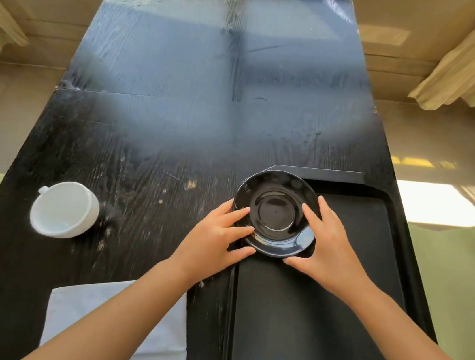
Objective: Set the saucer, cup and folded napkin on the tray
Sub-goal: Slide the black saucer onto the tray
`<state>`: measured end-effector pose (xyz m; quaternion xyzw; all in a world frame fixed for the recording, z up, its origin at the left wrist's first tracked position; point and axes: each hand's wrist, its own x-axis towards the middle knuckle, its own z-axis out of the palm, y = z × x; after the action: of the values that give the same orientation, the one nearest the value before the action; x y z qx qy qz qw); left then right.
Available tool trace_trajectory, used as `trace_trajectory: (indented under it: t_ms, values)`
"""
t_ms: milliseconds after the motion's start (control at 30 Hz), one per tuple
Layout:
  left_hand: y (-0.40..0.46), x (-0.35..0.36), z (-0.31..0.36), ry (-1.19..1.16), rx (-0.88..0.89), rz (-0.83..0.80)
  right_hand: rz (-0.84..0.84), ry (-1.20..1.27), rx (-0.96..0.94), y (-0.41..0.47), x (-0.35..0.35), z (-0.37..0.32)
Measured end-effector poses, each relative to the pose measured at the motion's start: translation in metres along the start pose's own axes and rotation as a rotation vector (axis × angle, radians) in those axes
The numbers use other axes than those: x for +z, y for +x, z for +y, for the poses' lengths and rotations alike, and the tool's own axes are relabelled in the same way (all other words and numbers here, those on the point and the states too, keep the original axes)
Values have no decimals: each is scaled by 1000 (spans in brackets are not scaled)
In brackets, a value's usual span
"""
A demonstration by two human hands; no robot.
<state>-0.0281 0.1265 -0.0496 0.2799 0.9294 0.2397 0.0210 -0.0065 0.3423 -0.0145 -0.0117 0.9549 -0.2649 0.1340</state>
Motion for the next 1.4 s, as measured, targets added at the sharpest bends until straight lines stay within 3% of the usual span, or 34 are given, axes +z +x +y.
trace_trajectory:
  t_ms: [300, 900, 1167, 1400]
  values:
    - [4, 20, 3, 68, -1, -88, -31, 31, 39, -1, 11, 21]
    - [-5, 12, 17, 225, -19, -29, -78, -132, 50, -7, 1, 14]
    - [-60, -68, -1, 273, -109, 111, 107, -298, -374, -9, 21, -110]
    - [-142, -123, -70, 409, -287, 127, 115, -341, -525, 11, 79, -215]
